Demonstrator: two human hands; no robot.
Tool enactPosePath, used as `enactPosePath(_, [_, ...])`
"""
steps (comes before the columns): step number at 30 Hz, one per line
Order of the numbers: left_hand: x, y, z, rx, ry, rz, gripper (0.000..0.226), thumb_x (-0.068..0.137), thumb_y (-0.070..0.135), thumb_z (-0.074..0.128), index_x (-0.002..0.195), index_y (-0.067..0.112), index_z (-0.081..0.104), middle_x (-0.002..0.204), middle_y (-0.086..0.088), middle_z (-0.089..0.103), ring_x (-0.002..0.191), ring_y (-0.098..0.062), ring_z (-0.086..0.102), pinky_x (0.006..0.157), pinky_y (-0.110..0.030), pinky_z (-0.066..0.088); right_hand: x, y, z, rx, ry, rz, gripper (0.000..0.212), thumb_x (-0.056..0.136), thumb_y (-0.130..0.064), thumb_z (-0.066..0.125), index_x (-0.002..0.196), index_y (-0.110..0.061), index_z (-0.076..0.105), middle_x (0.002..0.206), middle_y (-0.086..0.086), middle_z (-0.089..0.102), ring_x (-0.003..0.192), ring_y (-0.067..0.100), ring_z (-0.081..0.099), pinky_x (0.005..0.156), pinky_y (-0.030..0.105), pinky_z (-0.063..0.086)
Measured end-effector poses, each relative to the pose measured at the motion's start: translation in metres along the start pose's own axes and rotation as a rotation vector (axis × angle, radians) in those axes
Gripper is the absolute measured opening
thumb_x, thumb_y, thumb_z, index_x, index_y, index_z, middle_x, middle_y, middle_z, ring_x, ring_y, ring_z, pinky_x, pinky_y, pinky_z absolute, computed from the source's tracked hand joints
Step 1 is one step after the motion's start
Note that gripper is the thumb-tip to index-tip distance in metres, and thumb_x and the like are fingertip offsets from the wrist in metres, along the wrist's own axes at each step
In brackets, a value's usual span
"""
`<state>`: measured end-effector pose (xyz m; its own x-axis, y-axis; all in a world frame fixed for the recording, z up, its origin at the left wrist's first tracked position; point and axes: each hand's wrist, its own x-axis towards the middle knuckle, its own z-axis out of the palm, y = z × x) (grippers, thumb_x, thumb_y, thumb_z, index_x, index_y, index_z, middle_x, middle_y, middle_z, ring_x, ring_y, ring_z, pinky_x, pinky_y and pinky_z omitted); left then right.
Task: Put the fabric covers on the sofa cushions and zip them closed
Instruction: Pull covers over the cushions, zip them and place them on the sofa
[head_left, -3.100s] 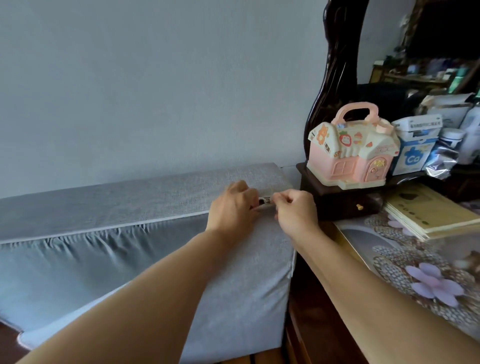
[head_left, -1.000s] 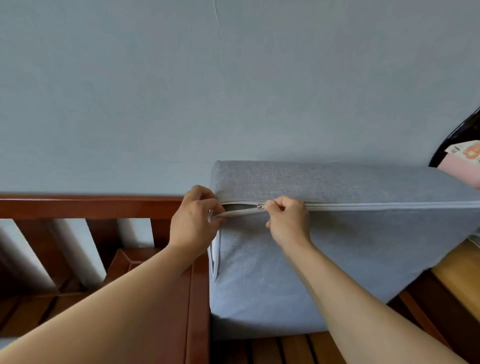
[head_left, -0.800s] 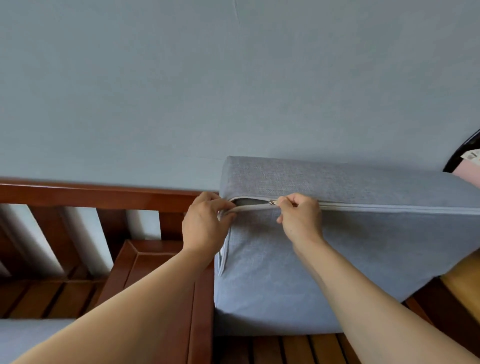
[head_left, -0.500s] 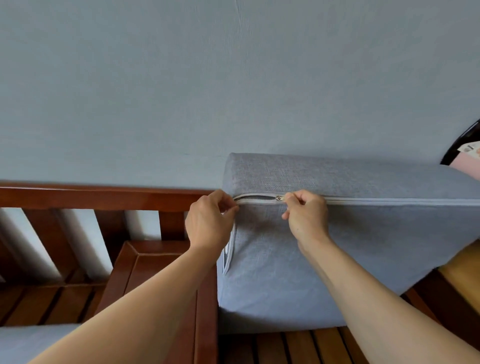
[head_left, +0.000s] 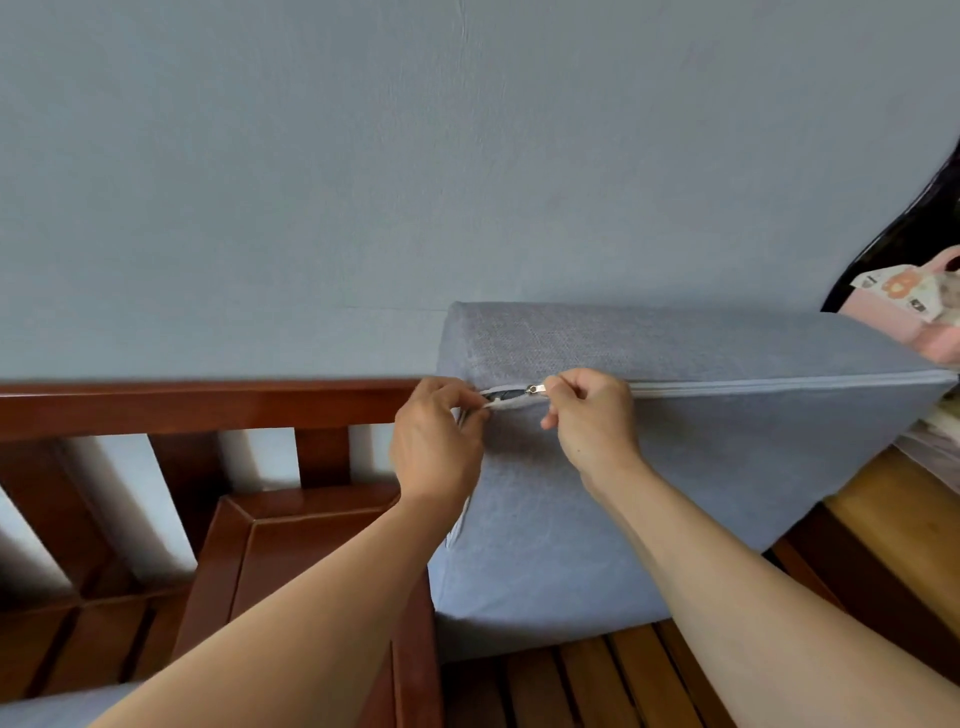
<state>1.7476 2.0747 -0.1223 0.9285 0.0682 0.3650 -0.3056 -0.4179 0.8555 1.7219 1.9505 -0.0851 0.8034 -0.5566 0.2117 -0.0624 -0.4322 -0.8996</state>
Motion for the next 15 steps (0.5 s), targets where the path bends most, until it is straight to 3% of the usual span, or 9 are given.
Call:
enactPosePath(3, [0.006,-0.001,-0.006,-0.005,-0.03,-0.011,0.007,0.077,0.016,0.075,0.075,0.016,0.068,0.08,0.006,0.065,0.073,-0.011,0.057,0.063,-0.021,0.041,-0.005,-0.01,0.016,-0.063,-0.016,-0.05,0.028,0.089,-0.009,0.056,0.061,-0.008,0.057,0.049,0.003,0.053,0.037,-0.001,0.047,0.042,0.011,0.034])
enactPosePath(5, [0.009,-0.001,-0.007,0.004,-0.06,0.003,0.013,0.076,0.018,0.076,0.075,0.016,0.063,0.077,0.006,0.065,0.069,-0.01,0.055,0.061,-0.023,0.041,-0.006,-0.016,0.026,-0.126,0.002,-0.084,0.024,0.087,-0.013,0.059,0.065,-0.004,0.061,0.05,-0.001,0.052,0.051,0.009,0.053,0.052,0.022,0.038])
enactPosePath(9, [0.012,-0.01,-0.01,-0.004,-0.131,-0.022,0.017,0.073,0.018,0.075,0.071,0.017,0.058,0.069,0.009,0.059,0.066,-0.01,0.053,0.056,-0.021,0.039,-0.013,-0.022,0.036,-0.311,-0.037,-0.192,0.02,0.087,-0.016,0.061,0.074,-0.002,0.066,0.062,-0.001,0.055,0.066,0.017,0.052,0.059,0.026,0.031])
enactPosePath(12, [0.008,-0.022,-0.011,-0.04,-0.199,-0.023,0.011,0.073,0.012,0.073,0.071,0.017,0.064,0.078,0.008,0.063,0.075,-0.01,0.057,0.058,-0.012,0.037,-0.021,-0.021,0.041,-0.506,-0.134,-0.269,0.016,0.086,-0.02,0.062,0.077,-0.007,0.067,0.073,0.003,0.063,0.072,0.021,0.058,0.063,0.029,0.043])
enactPosePath(15, [0.004,-0.026,-0.014,-0.091,-0.255,-0.017,0.014,0.072,0.013,0.077,0.071,0.02,0.065,0.08,0.009,0.062,0.075,-0.006,0.058,0.062,-0.01,0.039,-0.026,-0.018,0.036,-0.43,-0.18,-0.32,0.013,0.082,-0.006,0.057,0.078,-0.006,0.069,0.078,0.006,0.066,0.078,0.024,0.061,0.07,0.033,0.046])
